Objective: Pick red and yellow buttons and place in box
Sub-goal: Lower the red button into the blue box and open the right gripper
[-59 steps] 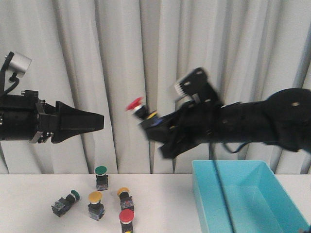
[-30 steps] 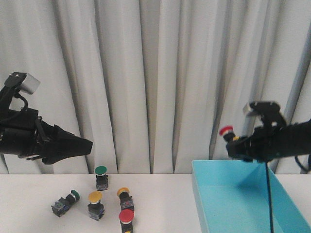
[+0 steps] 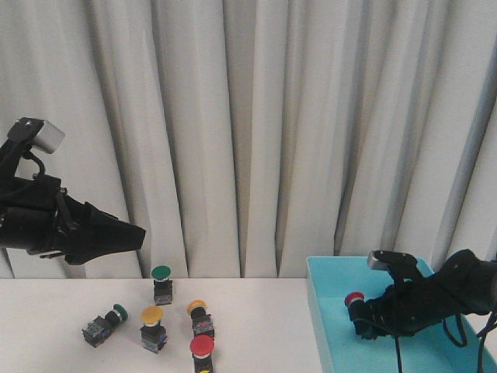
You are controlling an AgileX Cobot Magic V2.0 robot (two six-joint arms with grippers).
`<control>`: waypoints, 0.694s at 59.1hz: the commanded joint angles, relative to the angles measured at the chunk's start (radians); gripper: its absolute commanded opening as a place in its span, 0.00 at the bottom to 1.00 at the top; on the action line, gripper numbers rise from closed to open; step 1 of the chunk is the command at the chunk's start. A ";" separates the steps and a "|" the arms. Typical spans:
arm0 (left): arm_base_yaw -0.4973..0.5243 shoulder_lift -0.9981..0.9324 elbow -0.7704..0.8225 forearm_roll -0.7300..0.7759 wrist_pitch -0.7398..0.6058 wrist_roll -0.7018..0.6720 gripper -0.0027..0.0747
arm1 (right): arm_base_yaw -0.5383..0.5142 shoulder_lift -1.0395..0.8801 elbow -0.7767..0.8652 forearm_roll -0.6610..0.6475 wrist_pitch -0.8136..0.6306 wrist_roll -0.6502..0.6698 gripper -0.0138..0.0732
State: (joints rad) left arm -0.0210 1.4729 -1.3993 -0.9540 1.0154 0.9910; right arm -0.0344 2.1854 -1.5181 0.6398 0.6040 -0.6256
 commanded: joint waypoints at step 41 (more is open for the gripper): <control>-0.003 -0.034 -0.029 -0.058 -0.013 -0.038 0.66 | -0.004 -0.046 -0.031 -0.121 0.009 0.064 0.38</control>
State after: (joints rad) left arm -0.0210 1.4729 -1.3993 -0.9540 1.0164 0.9763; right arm -0.0357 2.2021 -1.5181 0.5074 0.6233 -0.5580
